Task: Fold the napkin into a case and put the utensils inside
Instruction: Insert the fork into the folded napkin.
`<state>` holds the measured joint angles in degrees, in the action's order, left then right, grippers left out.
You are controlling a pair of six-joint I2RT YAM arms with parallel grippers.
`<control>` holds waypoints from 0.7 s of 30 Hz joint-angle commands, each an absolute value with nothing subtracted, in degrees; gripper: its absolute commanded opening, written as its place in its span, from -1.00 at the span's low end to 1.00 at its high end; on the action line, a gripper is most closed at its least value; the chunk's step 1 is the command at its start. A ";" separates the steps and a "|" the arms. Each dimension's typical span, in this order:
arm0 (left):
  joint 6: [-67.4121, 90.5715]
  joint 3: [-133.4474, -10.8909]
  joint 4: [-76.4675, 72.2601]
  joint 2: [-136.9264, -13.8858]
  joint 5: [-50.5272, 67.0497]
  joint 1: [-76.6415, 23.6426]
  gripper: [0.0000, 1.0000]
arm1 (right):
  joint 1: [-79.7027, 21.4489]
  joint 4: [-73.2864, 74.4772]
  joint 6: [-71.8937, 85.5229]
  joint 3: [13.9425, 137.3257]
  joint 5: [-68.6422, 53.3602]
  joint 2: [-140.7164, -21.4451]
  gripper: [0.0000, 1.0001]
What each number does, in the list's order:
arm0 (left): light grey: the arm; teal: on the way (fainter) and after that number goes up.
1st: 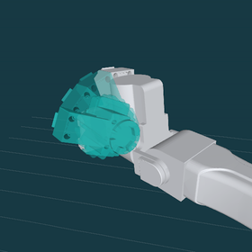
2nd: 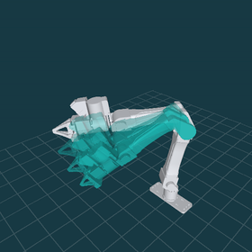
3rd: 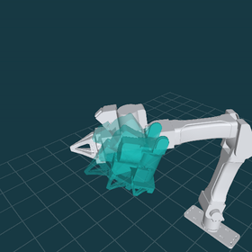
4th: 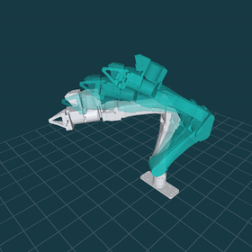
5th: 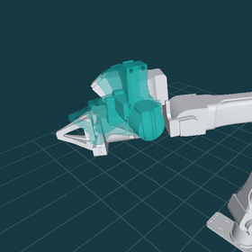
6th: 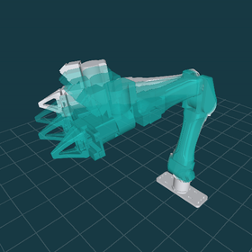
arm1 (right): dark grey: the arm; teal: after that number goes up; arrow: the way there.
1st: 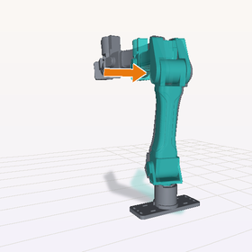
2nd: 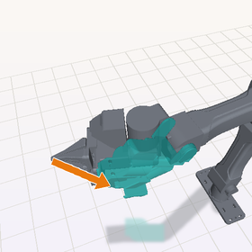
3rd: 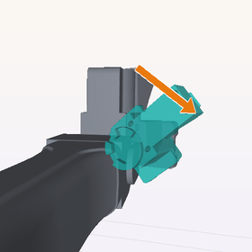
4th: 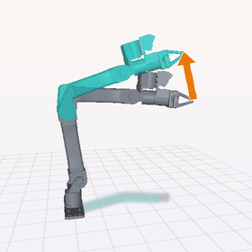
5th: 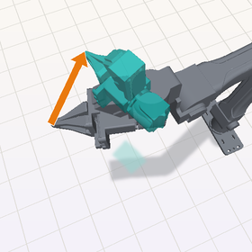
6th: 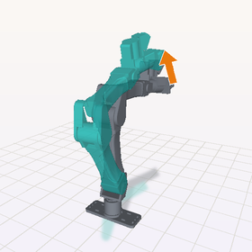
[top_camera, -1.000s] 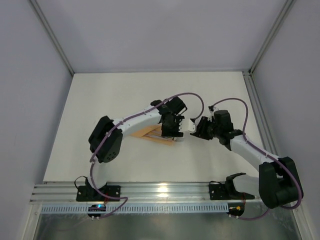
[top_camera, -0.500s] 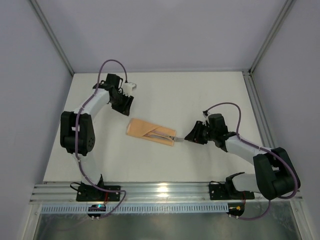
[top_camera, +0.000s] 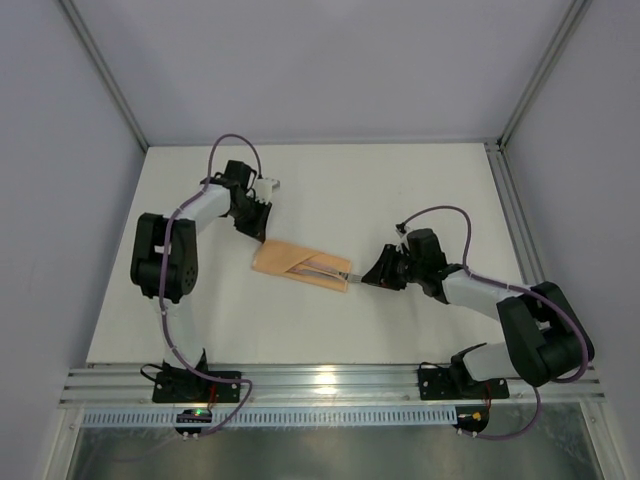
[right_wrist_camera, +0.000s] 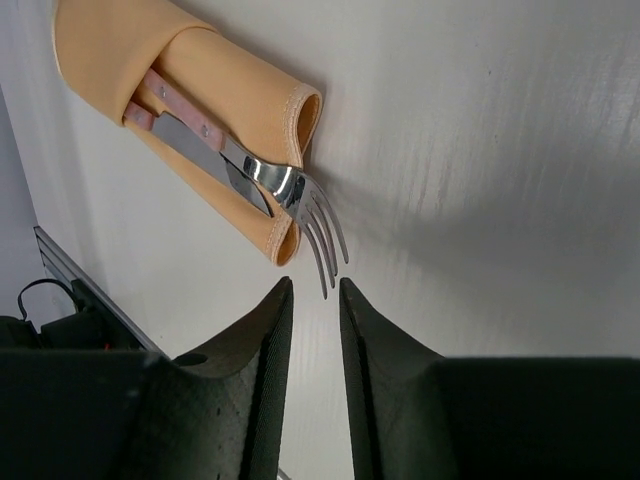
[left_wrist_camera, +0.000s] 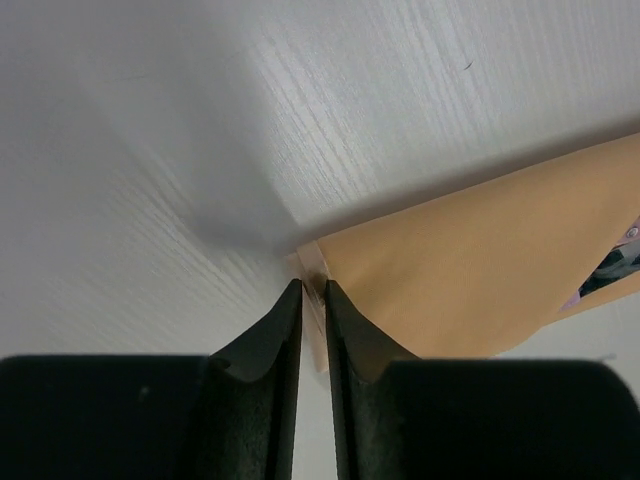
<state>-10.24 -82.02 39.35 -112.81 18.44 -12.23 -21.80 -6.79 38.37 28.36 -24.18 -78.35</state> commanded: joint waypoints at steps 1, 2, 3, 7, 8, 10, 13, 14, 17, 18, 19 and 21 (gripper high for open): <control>-9.58 -80.86 37.36 -112.94 18.02 -11.87 -0.70 | -22.24 -10.37 39.38 28.39 -23.65 -79.54 -0.46; -9.67 -80.51 37.01 -112.94 18.45 -11.87 -0.72 | -22.24 -10.55 39.38 28.48 -23.56 -80.15 -0.50; -9.75 -80.33 36.74 -112.94 18.81 -11.87 -0.73 | -22.24 -10.63 39.37 28.65 -23.29 -80.33 -0.55; -10.02 -79.98 36.21 -112.76 18.02 -11.87 -0.80 | -22.15 -11.07 39.37 29.27 -22.50 -81.38 -0.63; -10.11 -79.89 36.12 -112.76 17.93 -11.95 -0.81 | -22.32 -11.25 39.46 29.44 -22.50 -81.56 -0.65; -10.28 -79.63 36.03 -112.50 17.84 -11.95 -0.82 | -22.32 -11.60 39.55 29.79 -22.50 -82.18 -0.72; -10.46 -78.58 34.90 -111.89 18.01 -11.95 -0.86 | -22.50 -12.39 39.81 30.15 -22.24 -82.61 -0.80; -10.72 -78.23 34.46 -111.62 18.19 -11.87 -0.87 | -22.59 -12.39 39.73 30.41 -22.15 -82.79 -0.84; -10.90 -77.34 33.40 -110.57 18.98 -11.87 -0.91 | -22.85 -12.31 39.38 31.90 -22.24 -84.20 -0.88; -10.99 -77.26 33.14 -110.39 19.42 -11.87 -0.92 | -22.94 -12.22 39.03 32.77 -22.32 -84.63 -0.89; -11.07 -77.17 33.05 -110.04 19.60 -11.95 -0.92 | -23.03 -11.87 38.76 33.31 -22.41 -84.99 -0.89; -11.16 -76.82 32.52 -109.69 19.86 -11.87 -0.93 | -23.38 -11.60 38.58 34.53 -22.41 -86.22 -0.91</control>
